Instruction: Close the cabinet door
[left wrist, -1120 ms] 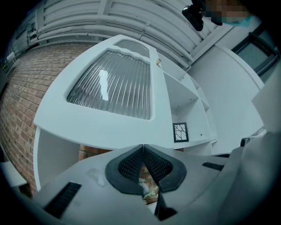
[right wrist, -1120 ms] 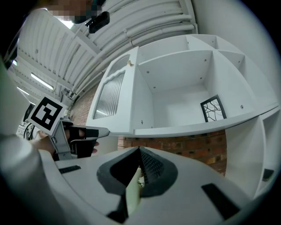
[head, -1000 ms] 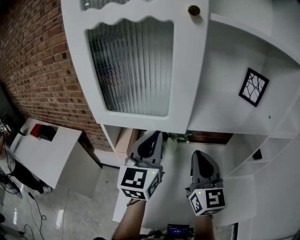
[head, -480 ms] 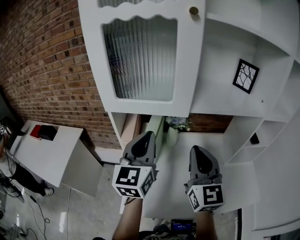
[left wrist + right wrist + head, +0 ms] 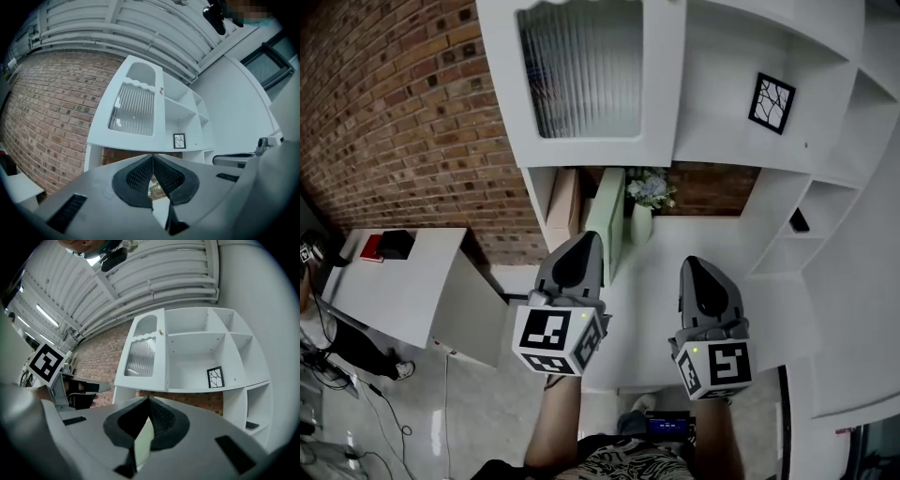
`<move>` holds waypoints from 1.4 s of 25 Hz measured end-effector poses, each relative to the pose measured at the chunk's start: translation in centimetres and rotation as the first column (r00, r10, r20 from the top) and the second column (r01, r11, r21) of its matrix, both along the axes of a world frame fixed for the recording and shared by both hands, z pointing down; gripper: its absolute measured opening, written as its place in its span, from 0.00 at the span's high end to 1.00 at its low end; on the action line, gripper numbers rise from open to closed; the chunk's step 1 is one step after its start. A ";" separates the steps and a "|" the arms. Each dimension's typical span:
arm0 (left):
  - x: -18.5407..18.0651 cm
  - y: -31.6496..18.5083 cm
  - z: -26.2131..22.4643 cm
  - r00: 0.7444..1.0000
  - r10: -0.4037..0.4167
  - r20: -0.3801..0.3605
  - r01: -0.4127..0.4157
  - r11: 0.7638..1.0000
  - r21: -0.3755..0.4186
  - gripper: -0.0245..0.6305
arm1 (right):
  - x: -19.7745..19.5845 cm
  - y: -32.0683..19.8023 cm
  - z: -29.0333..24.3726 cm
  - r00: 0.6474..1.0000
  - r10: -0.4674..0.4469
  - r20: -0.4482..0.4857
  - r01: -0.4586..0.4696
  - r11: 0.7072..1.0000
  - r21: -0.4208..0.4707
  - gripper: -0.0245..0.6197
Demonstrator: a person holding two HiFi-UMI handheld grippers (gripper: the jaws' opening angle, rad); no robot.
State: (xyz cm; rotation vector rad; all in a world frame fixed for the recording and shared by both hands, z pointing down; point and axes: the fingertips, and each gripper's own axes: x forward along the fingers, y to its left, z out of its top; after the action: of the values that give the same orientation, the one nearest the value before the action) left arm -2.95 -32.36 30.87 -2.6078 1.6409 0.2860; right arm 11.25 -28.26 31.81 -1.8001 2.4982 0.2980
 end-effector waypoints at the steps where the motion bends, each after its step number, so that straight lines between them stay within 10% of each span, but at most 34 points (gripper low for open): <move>1: -0.1 0.6 -0.1 1.000 0.002 0.001 -0.002 1.000 0.003 0.94 | 0.0 0.6 -0.1 1.000 0.005 0.001 -0.005 1.000 0.003 0.96; 35: -2.8 4.7 -2.7 1.000 -0.022 0.008 0.022 0.997 0.074 0.94 | -0.7 4.9 -2.1 0.991 0.102 -0.082 -0.096 0.992 0.082 0.96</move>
State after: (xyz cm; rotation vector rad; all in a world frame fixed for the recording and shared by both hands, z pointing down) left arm -5.78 -27.68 28.19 -2.5321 1.6226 0.3267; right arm 10.57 -23.39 29.70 -1.9232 2.4185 0.4814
